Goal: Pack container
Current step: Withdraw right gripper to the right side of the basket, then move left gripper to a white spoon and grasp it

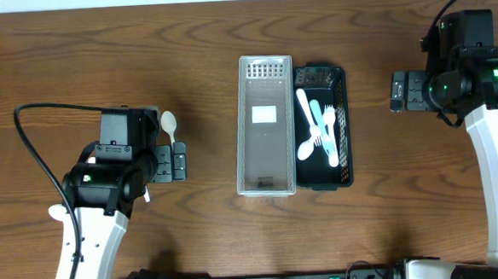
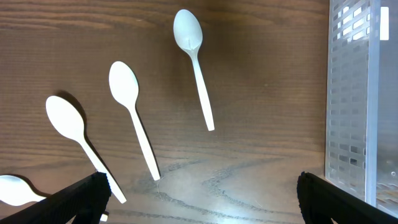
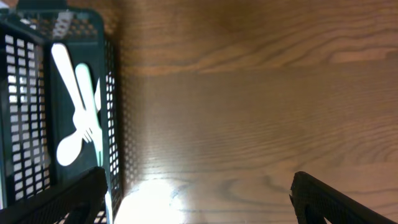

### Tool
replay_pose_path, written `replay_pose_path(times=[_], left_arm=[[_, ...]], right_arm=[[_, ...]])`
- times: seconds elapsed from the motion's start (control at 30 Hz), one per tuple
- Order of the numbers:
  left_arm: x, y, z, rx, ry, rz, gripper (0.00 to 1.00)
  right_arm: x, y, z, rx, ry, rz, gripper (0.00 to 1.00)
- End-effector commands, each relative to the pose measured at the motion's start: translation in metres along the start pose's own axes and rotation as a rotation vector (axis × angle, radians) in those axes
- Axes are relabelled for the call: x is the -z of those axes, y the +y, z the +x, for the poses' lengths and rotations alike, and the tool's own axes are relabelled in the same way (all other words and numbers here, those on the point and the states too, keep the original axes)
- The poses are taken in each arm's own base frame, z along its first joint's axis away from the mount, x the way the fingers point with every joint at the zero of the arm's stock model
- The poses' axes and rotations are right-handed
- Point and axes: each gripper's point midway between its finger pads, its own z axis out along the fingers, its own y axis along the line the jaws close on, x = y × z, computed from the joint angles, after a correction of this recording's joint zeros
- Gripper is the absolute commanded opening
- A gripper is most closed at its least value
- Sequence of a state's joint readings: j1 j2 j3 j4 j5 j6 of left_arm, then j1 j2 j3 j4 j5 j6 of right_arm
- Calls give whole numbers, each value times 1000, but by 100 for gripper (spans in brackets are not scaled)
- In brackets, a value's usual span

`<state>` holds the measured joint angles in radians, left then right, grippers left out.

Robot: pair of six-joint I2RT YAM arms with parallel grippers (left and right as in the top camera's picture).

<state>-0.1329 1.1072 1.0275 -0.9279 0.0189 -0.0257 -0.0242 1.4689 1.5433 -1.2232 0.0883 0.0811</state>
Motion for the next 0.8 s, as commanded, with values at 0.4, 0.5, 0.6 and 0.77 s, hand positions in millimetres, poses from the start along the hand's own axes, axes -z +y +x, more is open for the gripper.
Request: replay_pose_path(times=[0.4,0.5,0.6,0.77], left_arm=[[33,-1,-30,0,-116,1,98],[54,-2,-54,3,-175,6,98],[57,-4,-75,3,-181,7,98],[12,-6,-85,2,-55,-5,98]], right_arm=[[14,-3,35,-29,-10,-16,99],[9,-4,50,-32,-4,-15,99],[-2,-4,69,-35,38,-13,99],[-21,-1,86,-40,89,-27,99]])
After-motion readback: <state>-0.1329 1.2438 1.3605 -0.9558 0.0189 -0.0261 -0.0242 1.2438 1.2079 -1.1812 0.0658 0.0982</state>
